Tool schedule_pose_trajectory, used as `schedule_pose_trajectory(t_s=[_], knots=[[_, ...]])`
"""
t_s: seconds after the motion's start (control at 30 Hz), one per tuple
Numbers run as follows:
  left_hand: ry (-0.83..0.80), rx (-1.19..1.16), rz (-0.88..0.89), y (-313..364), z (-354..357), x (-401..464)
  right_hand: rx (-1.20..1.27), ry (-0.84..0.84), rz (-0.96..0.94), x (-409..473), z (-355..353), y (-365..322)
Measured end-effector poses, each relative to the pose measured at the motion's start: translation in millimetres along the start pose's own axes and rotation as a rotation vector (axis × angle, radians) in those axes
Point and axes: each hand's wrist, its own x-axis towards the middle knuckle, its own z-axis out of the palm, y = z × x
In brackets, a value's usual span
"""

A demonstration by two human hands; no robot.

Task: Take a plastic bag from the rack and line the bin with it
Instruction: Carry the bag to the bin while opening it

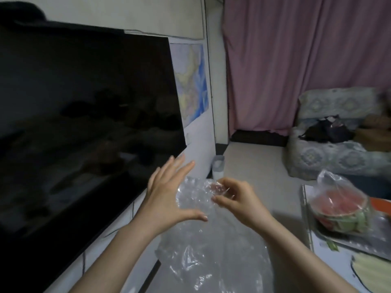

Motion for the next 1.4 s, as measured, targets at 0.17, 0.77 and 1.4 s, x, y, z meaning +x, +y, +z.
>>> schedule_pose_trajectory(t_s=[0.17,0.77,1.4], knots=[[-0.083,-0.001,0.077,-37.3,41.3,126.5,-0.038,0.162,-0.019,97.6,-24.8,36.3],[0.015,-0.552,-0.162,-168.0,247.0,539.7,-0.269,0.287,0.262,403.4,-175.5,264.2],[-0.004,-0.072,0.189,-177.7,436.9,936.0,-0.384,0.067,0.131,795.8,-342.1,489.2]])
